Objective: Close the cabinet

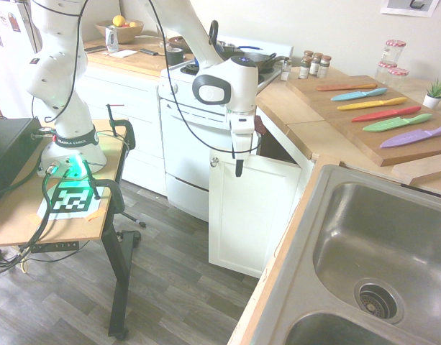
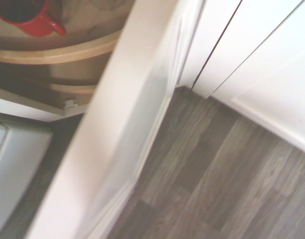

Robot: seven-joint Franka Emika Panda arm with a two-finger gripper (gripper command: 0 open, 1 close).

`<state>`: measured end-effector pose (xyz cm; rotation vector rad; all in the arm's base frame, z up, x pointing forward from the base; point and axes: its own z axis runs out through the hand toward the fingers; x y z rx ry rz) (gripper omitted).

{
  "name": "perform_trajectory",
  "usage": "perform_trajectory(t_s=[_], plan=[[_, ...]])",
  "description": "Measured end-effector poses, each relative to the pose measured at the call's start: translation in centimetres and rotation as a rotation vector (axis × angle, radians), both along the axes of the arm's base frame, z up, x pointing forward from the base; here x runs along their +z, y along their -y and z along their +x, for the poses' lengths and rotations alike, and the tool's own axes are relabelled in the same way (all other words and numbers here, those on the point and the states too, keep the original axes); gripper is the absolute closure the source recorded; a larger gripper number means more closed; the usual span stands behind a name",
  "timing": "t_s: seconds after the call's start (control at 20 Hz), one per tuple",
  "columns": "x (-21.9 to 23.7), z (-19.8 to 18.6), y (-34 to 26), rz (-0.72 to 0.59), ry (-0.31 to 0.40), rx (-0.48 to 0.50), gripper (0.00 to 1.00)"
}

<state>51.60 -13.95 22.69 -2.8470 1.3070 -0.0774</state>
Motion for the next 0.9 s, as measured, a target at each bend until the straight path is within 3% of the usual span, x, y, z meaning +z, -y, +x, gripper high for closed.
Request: perform_trajectory(t_s=[0.05, 0.1, 0.4, 0.9], plan=[[-0.1, 0.0, 0.2, -0.008, -0.004, 0.023, 0.00], [-0.1, 0.0, 0.2, -0.014, -0.006, 0.048, 1.00], [-0.1, 0.1, -1.3, -0.065, -0.019, 0.163, 1.00], [-0.3, -0.3, -1.3, -0.075, -0.031, 0.219, 1.00]])
